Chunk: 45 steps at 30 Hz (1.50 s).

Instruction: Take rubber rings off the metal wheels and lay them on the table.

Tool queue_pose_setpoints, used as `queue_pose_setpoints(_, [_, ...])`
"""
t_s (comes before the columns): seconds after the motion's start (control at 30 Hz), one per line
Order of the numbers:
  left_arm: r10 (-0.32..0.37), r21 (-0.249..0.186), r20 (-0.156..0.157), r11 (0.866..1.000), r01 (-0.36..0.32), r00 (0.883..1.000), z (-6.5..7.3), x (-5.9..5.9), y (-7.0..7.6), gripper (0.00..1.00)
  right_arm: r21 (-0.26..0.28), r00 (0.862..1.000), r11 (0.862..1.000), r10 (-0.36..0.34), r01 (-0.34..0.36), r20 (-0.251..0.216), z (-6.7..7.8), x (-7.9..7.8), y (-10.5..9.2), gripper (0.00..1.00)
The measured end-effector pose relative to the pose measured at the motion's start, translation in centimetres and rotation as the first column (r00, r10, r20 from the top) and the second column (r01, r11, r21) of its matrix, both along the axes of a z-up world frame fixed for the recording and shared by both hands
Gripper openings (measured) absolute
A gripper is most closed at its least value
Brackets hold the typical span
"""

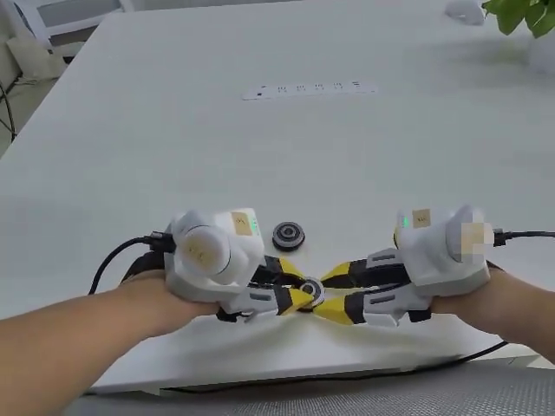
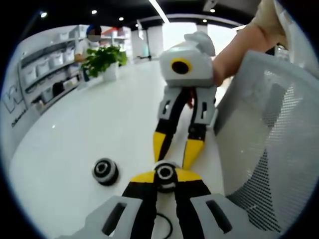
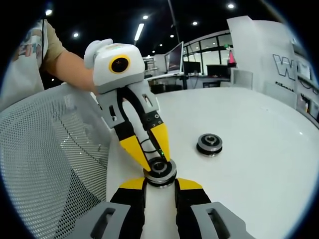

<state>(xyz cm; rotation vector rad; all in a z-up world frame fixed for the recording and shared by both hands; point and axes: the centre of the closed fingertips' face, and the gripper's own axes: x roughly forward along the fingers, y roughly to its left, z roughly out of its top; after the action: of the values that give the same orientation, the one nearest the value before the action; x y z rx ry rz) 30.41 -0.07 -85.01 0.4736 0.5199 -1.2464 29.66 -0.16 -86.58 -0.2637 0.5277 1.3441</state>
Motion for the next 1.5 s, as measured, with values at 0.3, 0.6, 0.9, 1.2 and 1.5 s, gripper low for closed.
queue_pose_setpoints(0.3, [0.007,0.002,0.001,1.000,-0.007,1.000,0.0,0.0,0.0,0.13,-0.007,1.000,1.000,-0.006,0.006,0.001,0.0,0.0,-0.2,0.16])
queue_pose_setpoints(0.6, [0.010,0.003,0.001,1.000,-0.010,1.000,0.0,0.0,0.0,0.13,-0.021,1.000,1.000,-0.014,0.014,0.001,-0.2,0.1,-0.6,0.09])
queue_pose_setpoints(0.9, [0.014,0.004,0.002,1.000,-0.014,1.000,0.0,0.0,0.0,0.13,0.003,0.995,0.998,-0.060,0.060,-0.076,-0.2,0.2,-0.8,0.03])
queue_pose_setpoints(1.2, [0.015,0.007,0.005,1.000,-0.015,1.000,0.0,0.0,0.0,0.13,-0.007,0.987,0.997,-0.076,0.075,-0.142,-0.2,0.4,-0.8,0.00])
queue_pose_setpoints(1.5, [0.018,0.012,0.006,1.000,-0.018,1.000,0.0,0.0,0.1,0.13,0.018,0.961,0.988,-0.146,0.155,-0.235,0.0,0.5,-1.0,0.00])
